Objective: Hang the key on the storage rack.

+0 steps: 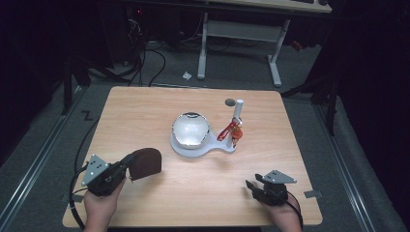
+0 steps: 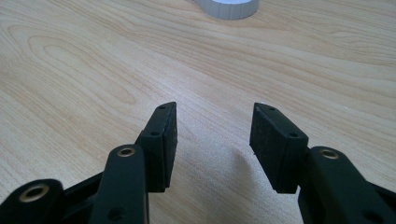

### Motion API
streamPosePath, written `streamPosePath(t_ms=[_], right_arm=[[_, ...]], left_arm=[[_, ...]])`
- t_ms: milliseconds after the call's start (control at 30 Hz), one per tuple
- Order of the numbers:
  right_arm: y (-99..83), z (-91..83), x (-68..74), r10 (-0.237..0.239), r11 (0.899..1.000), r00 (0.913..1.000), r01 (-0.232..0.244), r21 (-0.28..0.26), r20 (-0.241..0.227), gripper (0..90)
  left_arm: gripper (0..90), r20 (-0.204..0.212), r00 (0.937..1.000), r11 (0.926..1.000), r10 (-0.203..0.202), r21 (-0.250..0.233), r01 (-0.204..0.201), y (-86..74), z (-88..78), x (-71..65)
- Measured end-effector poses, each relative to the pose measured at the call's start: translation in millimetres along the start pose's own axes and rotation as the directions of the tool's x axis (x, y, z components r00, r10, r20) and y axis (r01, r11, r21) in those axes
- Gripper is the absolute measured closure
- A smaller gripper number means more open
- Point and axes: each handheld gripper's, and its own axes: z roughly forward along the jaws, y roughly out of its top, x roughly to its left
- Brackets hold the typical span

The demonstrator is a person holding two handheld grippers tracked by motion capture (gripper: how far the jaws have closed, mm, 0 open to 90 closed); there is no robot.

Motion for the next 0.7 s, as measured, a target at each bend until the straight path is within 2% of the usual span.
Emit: streamPosePath(t_ms=[333,533,700], right_arm=[[0.4,-1.1,0.4,-0.002,1.000,1.0000,0.002,-0.004,-0.004,52.0],[0.3,-2.1,-1.5,-0.004,1.000,1.0000,0.004,-0.008,-0.004,52.0],[0.0,-2.7,-2.5,0.002,1.000,1.0000,-0.002,-0.009,-0.005,52.1]], left_arm=[[87.7,0.009,1.0000,0.9999,0.003,-0.010,-0.003,16.0,14.8,-9.7],[87.7,0.020,0.9998,0.9997,-0.009,-0.021,0.009,29.4,25.7,-12.5],[87.7,0.028,0.9996,0.9997,-0.001,-0.023,0.001,43.6,35.2,-16.0]])
